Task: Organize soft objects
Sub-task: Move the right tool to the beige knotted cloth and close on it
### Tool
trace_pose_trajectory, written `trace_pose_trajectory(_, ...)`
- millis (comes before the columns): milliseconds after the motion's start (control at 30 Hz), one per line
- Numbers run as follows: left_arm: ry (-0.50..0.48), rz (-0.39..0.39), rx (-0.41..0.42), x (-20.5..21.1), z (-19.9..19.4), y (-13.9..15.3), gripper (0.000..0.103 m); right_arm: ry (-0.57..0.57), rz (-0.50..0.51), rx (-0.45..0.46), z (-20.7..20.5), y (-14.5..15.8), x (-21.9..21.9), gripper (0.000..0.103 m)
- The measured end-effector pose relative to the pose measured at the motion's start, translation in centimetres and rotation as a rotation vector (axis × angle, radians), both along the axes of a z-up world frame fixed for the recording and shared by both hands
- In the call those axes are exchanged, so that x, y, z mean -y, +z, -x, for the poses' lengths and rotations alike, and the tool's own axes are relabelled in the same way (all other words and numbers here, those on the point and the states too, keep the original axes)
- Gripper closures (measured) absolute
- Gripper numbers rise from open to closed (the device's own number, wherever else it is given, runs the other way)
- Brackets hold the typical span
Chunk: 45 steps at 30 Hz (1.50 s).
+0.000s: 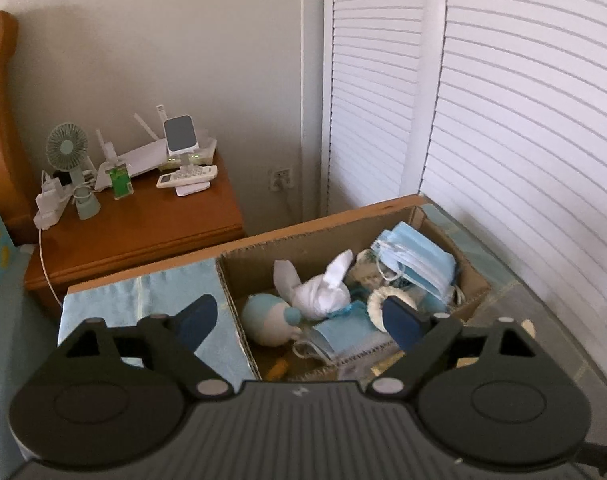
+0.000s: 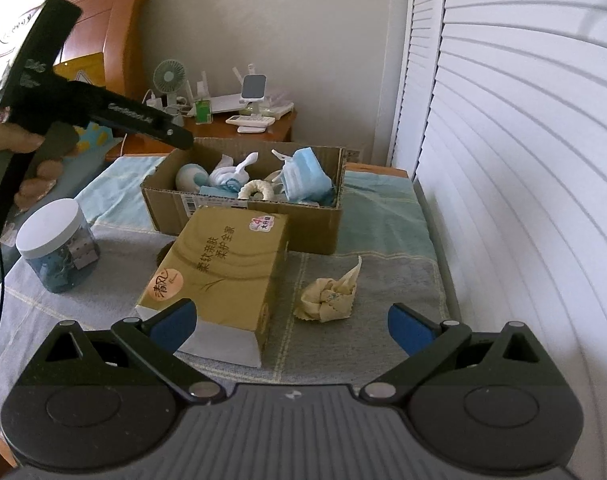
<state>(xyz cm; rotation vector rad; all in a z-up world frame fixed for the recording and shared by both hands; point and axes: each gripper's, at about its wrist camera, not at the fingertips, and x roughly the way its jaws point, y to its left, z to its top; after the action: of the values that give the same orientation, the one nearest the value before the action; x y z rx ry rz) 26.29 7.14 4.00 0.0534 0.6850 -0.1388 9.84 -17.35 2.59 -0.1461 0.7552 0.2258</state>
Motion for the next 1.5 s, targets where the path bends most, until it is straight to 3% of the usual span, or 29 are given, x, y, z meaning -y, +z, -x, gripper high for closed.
trace_pose_trajectory(367,-0.031,-0.004,0.066,1.4,6.8,0.3,0.01,-0.024,-0.001,0.01,0.5,-0.1,0.3,0.0)
trace_pose_trajectory(733,-0.01,-0.04,0.113,2.8,12.5,-1.3,0.006,-0.095,0.013,0.006,-0.2,-0.7,1.6,0.0)
trace_pose_trajectory(1100,-0.025,0.008,0.042,2.7,12.8,-4.0,0.006,-0.124,0.056,-0.065,-3.4,-3.8,3.2,0.0)
trace_pose_trajectory(1500,-0.023,0.012,-0.007,2.2,11.5,-5.7,0.006,-0.049,0.155,-0.096,-6.7,-6.7,3.5,0.0)
